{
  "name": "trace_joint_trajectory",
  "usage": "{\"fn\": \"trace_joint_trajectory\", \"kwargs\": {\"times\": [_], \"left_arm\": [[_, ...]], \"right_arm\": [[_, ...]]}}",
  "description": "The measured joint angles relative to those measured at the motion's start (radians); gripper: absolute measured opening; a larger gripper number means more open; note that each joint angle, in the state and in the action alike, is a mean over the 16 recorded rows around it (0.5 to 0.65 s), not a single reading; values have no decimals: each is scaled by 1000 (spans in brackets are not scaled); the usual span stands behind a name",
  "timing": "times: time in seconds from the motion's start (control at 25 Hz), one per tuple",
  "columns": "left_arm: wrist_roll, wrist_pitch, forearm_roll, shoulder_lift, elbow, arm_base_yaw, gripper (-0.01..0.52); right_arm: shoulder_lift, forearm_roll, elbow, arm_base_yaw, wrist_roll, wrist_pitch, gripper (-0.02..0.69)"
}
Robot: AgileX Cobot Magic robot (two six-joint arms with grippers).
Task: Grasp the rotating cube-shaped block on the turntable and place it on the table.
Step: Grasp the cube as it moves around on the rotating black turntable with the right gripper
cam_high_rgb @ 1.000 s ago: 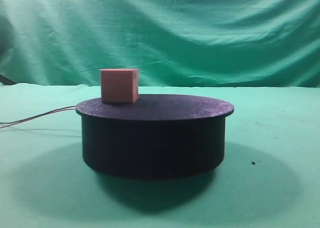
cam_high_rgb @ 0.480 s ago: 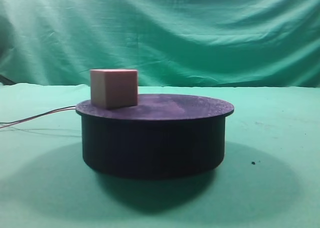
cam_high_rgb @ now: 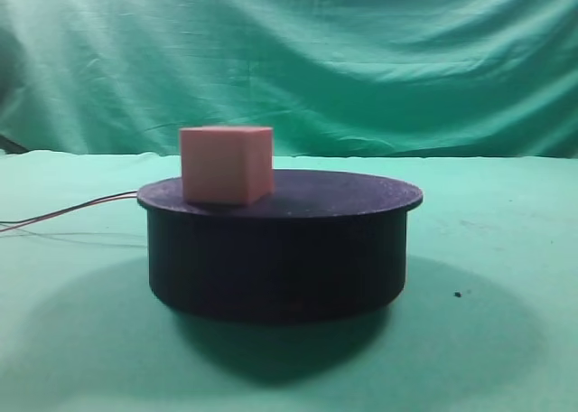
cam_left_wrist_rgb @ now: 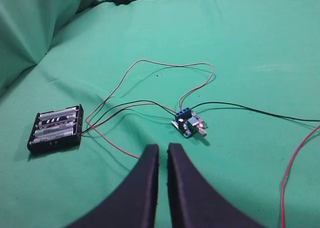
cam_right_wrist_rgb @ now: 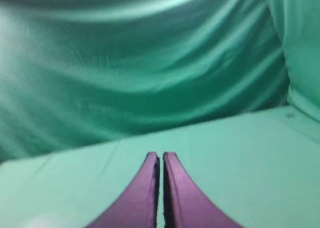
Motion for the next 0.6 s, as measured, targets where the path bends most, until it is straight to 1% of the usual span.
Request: {"fn": "trace_joint_trajectory", "kwargs": {"times": [0.16, 0.28, 0.44, 0.6], "left_arm": [[0, 0, 0, 0, 0, 0, 0], [0, 0, 0, 0, 0, 0, 0], [0, 0, 0, 0, 0, 0, 0], [0, 0, 0, 0, 0, 0, 0]], "right_arm": [[142, 35, -54, 32, -82, 85, 0], [247, 59, -96, 84, -141, 132, 0], [399, 79, -169, 188, -202, 193, 0], [572, 80, -265, 318, -213, 238, 9]]}}
